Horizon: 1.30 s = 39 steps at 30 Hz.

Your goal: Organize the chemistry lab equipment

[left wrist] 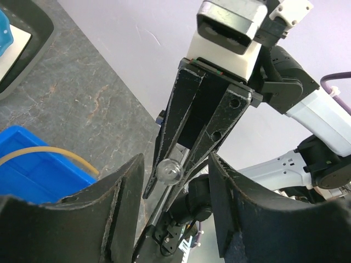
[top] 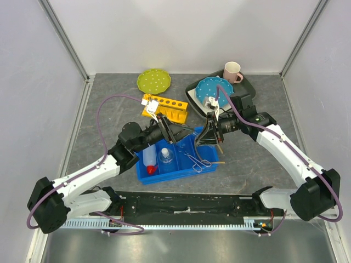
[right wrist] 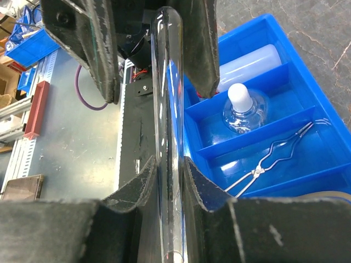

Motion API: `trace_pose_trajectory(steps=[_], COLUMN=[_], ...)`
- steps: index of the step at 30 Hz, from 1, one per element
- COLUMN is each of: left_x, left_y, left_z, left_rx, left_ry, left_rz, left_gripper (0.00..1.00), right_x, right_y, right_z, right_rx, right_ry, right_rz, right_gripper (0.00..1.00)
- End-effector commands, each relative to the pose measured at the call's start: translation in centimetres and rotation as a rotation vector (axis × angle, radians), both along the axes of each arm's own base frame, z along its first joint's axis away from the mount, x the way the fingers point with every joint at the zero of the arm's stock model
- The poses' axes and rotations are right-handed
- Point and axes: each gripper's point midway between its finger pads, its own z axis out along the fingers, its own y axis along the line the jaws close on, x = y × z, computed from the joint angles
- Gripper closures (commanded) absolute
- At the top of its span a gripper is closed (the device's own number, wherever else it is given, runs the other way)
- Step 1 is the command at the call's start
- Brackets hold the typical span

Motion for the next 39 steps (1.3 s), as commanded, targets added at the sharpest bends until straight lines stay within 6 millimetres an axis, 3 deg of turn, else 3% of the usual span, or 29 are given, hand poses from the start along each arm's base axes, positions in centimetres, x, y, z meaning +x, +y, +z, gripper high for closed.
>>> trace_pose_trajectory(steps=[1,7,9,11,12,16,18,20,21,22,26,31,33,35,39], left_x=[0.2,0.3,0.2,0.2,0.2,0.7,0.9,1.9,2.3,3.3,6.4,11.5,13.0,14.8,17.7], left_y=[0.2,0.0,0.0,0.3,0.4,1.7,2.6,3.7,4.1,5.0,7.1,8.4,8.5,8.5,8.8], left_z=[3.4,3.1,3.3,3.0,2.9,2.4,1.5,1.8,0.7,1.4,1.3,1.7,2.5,1.6,1.0], left_rx=[-0.083,-0.034,-0.022,-0.006,0.003,0.084,0.150,0.204,0.260,0.276,0.380,0.593,0.654,0.720,0.824], left_ry=[-0.043,-0.051,-0.055,-0.053,-0.051,-0.061,-0.047,-0.069,-0.042,-0.062,-0.069,-0.184,-0.249,-0.265,-0.326], left_rz=[0.024,0.045,0.052,0.064,0.069,0.134,0.169,0.218,0.228,0.259,0.321,0.416,0.444,0.470,0.532], left_gripper=[0.44,0.66,0.80,0.87,0.87,0.89,0.89,0.90,0.90,0.90,0.90,0.91,0.91,0.91,0.91], right_x=[0.1,0.3,0.2,0.4,0.4,2.0,2.9,4.5,5.2,5.8,8.0,8.7,8.6,8.6,8.4], right_y=[0.2,0.3,0.3,0.2,0.2,-1.2,-2.3,-4.1,-4.9,-5.7,-10.0,-13.4,-13.8,-14.2,-14.8], right_z=[0.1,-0.1,-0.2,-0.2,-0.1,0.5,0.9,0.9,1.2,1.2,0.5,-3.5,-5.4,-6.8,-7.8], right_rx=[0.027,0.024,0.023,0.018,0.018,0.000,-0.009,-0.032,-0.047,-0.058,-0.103,-0.143,-0.158,-0.161,-0.180], right_ry=[0.004,0.012,0.007,-0.002,-0.010,-0.070,-0.096,-0.136,-0.172,-0.207,-0.283,-0.273,-0.263,-0.252,-0.263], right_rz=[0.012,0.007,0.007,0.000,-0.001,-0.071,-0.119,-0.187,-0.228,-0.254,-0.398,-0.496,-0.504,-0.517,-0.528], right_gripper=[0.79,0.79,0.78,0.74,0.70,0.35,0.27,0.16,0.14,0.11,0.07,0.02,0.02,0.02,0.02])
